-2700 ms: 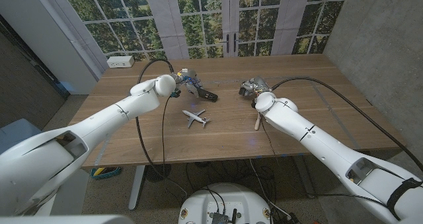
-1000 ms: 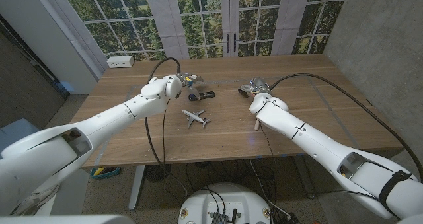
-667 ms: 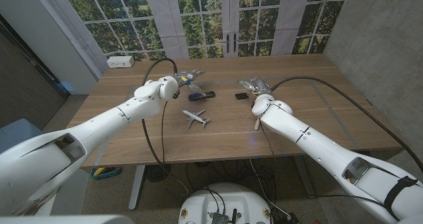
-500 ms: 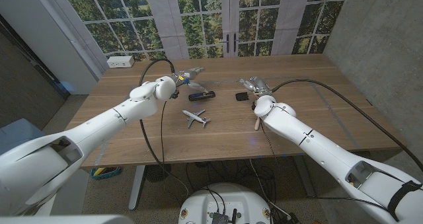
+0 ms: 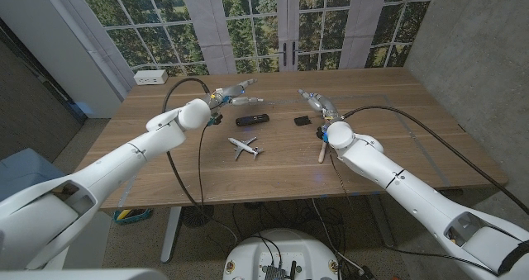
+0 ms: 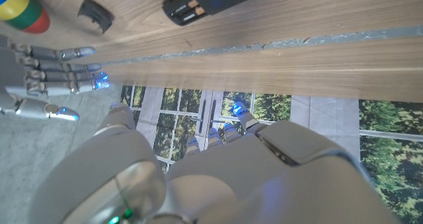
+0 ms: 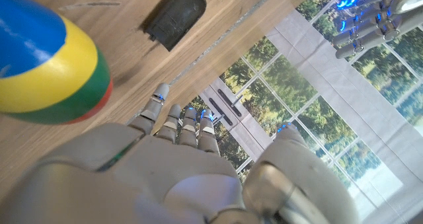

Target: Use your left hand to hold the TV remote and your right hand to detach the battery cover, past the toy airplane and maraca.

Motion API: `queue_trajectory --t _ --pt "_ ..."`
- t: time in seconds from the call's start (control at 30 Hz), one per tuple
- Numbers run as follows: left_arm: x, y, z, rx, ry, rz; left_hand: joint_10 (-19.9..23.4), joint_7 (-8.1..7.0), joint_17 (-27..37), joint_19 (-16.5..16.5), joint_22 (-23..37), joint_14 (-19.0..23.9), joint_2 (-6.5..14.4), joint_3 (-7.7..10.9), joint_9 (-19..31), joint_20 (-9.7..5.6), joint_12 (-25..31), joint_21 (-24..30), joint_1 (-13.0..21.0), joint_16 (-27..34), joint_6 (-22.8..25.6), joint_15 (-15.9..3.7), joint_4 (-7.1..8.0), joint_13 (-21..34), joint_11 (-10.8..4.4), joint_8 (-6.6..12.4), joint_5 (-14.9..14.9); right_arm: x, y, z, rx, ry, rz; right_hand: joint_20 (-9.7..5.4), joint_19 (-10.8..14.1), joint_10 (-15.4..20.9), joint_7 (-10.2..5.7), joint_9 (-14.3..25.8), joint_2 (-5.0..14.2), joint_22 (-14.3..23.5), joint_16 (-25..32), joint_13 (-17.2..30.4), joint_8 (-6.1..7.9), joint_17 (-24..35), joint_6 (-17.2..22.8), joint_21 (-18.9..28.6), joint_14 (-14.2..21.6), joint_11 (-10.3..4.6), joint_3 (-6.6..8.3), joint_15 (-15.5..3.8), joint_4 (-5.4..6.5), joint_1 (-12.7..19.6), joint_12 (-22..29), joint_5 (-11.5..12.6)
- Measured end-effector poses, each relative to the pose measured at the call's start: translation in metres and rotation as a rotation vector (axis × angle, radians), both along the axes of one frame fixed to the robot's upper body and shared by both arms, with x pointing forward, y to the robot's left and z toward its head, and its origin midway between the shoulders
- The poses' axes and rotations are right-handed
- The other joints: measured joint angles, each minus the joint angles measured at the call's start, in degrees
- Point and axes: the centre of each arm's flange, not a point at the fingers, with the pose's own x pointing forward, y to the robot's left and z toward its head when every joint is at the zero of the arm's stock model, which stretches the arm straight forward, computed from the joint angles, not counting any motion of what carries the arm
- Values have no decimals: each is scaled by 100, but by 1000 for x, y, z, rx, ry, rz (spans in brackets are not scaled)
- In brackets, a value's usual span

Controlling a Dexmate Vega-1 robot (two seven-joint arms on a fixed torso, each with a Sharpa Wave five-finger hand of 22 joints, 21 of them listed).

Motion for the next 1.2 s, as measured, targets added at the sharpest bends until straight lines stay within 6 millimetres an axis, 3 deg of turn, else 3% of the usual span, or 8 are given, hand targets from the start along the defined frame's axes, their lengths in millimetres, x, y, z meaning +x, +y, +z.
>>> queue_trajectory --t 0.03,0.17,0.33,0.5,0.7,0.8,0.97,1.2 --pt "7 20 -7 -39 20 17 0 0 0 -18 0 0 38 0 0 -17 0 -20 -40 0 0 0 0 0 0 -2 0 -6 11 10 47 -62 102 -40 1 2 10 -6 21 0 0 -24 0 -32 10 -28 -14 -2 10 -23 6 -21 0 0" --pt "5 22 -6 -86 23 -45 0 0 17 -38 0 0 65 -53 0 -36 0 -131 -215 0 0 0 60 0 0 -49 0 -5 5 6 80 -83 133 -236 13 55 10 -7 172 0 0 -114 0 -168 10 -141 -2 -55 17 -184 62 -172 0 0" --pt "4 28 -8 -161 46 -118 0 139 17 -38 0 0 383 -92 0 -35 0 -299 -843 0 139 0 442 -26 0 -49 37 -7 0 5 129 -130 207 -391 107 93 -23 -34 347 0 26 -238 0 -342 43 -228 0 -155 35 -244 164 -347 0 44" --pt "-3 23 -3 -223 59 -203 0 228 17 20 0 0 493 1 1 -143 0 -364 -1119 0 309 0 664 -26 1 -49 108 0 -15 -8 141 -104 172 -458 174 95 -98 -34 455 1 27 -302 0 -434 73 -273 0 -157 16 -243 253 -454 0 44" --pt "2 41 -10 -374 105 -252 0 308 1 249 -4 0 486 126 -27 -136 0 -364 -1170 0 389 1 767 -26 1 -70 164 -11 -10 5 221 -199 320 -475 239 148 -139 -33 452 1 47 -364 27 -518 114 -314 54 -165 -22 -251 291 -541 40 44" --pt "3 46 -13 -451 126 -290 0 436 1 388 -14 42 456 427 -26 -128 0 -455 -1200 0 562 -40 847 -26 1 -70 279 -14 -11 7 259 -221 366 -496 299 200 -102 -33 516 1 46 -413 32 -591 169 -363 76 -171 11 -273 325 -606 40 52" --pt "5 52 -16 -553 156 -348 68 570 -26 579 0 227 456 1345 -26 -133 0 -618 -1200 0 817 -60 1042 -52 8 -91 535 -16 -14 5 312 -233 409 -626 435 301 -101 -60 785 1 46 -576 32 -846 284 -512 148 -256 298 -285 338 -571 40 108" --pt "6 61 -22 -685 188 -419 196 617 -10 719 0 329 449 1826 -26 -137 0 -683 -1268 0 862 -80 1082 -52 -28 -113 599 -16 -20 1 392 -246 461 -609 617 423 -64 -53 830 1 91 -692 32 -1008 391 -589 289 -296 526 -282 411 -525 62 143"
